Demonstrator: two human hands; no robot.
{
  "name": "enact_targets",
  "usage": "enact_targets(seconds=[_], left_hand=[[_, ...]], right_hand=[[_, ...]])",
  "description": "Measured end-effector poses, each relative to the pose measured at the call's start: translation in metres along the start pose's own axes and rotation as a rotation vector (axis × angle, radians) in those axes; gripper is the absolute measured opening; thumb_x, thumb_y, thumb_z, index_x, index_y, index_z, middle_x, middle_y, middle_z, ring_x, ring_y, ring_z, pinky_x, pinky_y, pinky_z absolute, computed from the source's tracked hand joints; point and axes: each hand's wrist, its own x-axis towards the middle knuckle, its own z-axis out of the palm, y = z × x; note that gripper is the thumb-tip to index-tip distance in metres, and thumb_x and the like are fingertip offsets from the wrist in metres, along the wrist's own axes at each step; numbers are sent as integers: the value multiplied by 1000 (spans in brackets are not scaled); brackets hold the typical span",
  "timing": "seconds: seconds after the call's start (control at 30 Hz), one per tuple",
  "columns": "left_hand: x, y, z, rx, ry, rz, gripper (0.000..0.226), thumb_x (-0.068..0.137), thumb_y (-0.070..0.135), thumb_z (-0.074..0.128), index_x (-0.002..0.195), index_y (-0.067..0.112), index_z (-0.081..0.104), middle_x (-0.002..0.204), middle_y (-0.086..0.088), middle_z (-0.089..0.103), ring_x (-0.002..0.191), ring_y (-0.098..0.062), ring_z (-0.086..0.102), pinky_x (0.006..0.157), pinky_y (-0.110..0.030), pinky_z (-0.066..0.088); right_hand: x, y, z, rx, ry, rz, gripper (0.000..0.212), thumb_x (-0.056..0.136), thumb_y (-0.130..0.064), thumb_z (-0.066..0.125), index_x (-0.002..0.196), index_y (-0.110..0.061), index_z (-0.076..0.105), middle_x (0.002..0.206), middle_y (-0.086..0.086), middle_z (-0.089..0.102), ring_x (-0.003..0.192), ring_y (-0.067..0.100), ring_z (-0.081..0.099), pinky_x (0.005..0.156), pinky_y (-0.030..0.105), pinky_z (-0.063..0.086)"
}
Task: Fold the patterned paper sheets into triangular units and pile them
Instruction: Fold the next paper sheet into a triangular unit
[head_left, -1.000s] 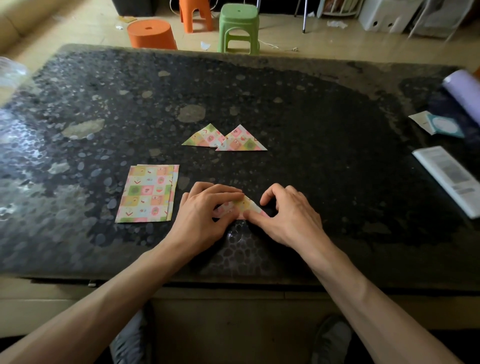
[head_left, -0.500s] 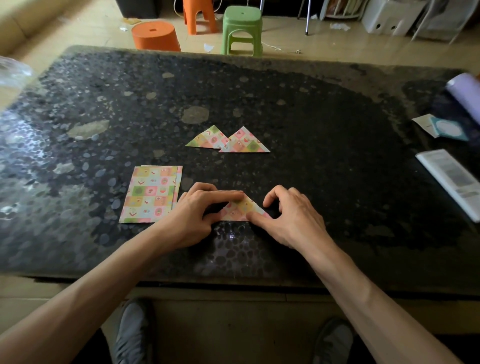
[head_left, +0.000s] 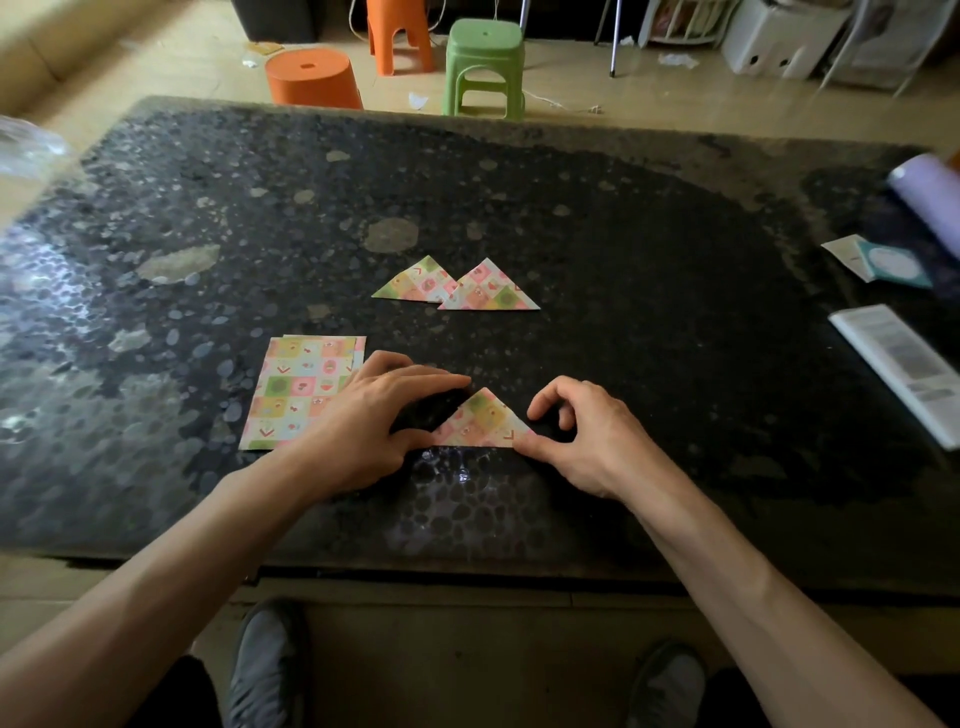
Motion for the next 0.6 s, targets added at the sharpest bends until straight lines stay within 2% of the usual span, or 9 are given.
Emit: enact_targets(seconds=[0.1,0.2,0.33,0.5,0.6], left_hand=[[1,-3,-4,40,19,-30,70,88,32,79,149,45,47,144,12,48,136,-15,30,114,-43,33],[1,-4,-6,58,10,-79,74,85,42,78,150,47,42,143,10,44,132,-14,29,114,-43,31],[3,-4,-13,111,-8,-149,82,81,52,79,152,47,38,143,9,40,133,-16,28,113,-42,30],[3,0,-14,106,-32,-155,77,81,51,80,148,46,41,141,10,40,132,-16,30,111,-41,33],[2,0,-13,61,-50,-124,66,83,46,79,142,49,49,136,14,42,127,-12,33,107,-37,35]], right_hand=[[3,1,-4,42,-35,19,27,86,-37,82,102,-38,60,98,-8,55,84,8,55,70,27,44],[4,4,-10,93,-64,17,28,87,-26,83,102,-37,62,96,-6,59,75,7,53,64,23,42],[6,6,-13,105,-83,19,31,87,-14,81,100,-36,63,96,-5,60,74,8,55,65,22,46],[9,5,-17,143,-125,28,32,87,-14,81,104,-35,66,97,-3,62,73,7,55,64,22,46],[7,7,-16,174,-114,-11,28,87,-27,83,109,-35,67,95,-3,64,70,5,54,63,22,43]])
